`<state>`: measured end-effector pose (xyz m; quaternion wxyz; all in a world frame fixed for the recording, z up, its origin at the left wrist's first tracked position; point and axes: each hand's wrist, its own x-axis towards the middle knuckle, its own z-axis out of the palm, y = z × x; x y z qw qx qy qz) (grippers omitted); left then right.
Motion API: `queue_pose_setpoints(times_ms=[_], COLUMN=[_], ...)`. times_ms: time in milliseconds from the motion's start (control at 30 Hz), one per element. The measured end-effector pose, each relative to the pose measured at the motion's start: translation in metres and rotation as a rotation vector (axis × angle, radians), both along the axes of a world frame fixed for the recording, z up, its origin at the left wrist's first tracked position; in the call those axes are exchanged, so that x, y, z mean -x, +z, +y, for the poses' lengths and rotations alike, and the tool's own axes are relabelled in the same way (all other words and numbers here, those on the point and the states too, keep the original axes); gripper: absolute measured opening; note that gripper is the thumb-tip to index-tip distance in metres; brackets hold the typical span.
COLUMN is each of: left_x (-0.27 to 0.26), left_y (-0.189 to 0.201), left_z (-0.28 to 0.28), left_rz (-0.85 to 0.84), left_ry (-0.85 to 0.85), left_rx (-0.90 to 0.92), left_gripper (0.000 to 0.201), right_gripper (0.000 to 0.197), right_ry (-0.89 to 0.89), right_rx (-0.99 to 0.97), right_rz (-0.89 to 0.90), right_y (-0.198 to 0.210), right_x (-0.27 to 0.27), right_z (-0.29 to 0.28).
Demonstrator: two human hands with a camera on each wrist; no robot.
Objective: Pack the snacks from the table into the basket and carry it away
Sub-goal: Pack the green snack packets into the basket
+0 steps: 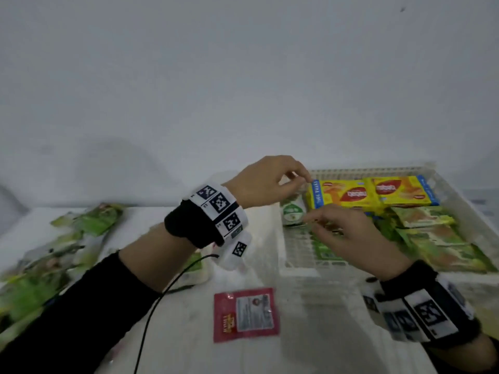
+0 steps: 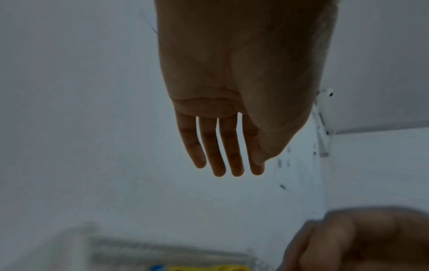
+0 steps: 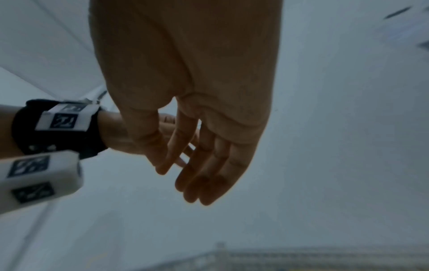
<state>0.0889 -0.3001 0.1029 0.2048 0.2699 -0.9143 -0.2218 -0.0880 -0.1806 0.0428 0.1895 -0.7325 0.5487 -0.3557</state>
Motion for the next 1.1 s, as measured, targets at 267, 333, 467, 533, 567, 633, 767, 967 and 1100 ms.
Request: queue_pose_setpoints(times_ms=[267,333,467,533,567,633,767,967,1100], left_x=[-0.248,-0.303,-0.395,-0.434,-0.453,-0.482,-0.519,-0.528,-0.537], left_y=[-0.077,-0.091,-0.108,-0.116,-0.122,-0.13,-0.146,-0.152,-0.16], left_z=[0.0,0.005,0.015,0.014,0.01,-0.001,-0.03,-0.068,-0.082], left_rz=[-0.182,-0.218,-0.252,-0.238,-0.229,-0.216,-0.263,-0.518,-0.581], left_ry=[0.421,0.489,0.679,0.772,0.809,0.858,0.916,0.852,0.861], left_rx=[-0.159,-0.204,-0.249,-0.24,-0.233,-0.216,-0.225,-0.277,-0.307], left_gripper=[0.016,0.017,0.018,0.017,0.017,0.017,0.02,0.041,0.05], right_gripper=[0.016,0.015,0.014,0.016,0.018,0.021,0.042,0.076,0.064], right_ry=[0.224,0.241,0.33,0.358,0.367,0.364,0.382,0.558,0.634], right_rx=[-0.185,-0.215,-0.316,-0.355,-0.38,-0.416,-0.432,-0.314,-0.137], right_rz=[0.006,0.052,0.101,0.115,0.123,0.165,0.374,0.907,1.143], right_y=[-0.012,-0.022,-0.041,-0.051,-0.058,-0.069,-0.093,-0.09,-0.096], right_x=[-0.18,-0.222,-0.297,-0.332,-0.349,-0.382,-0.446,-0.503,-0.511], right_z=[-0.049,-0.06,-0.086,-0.103,-0.112,-0.128,-0.165,-0.21,-0.221])
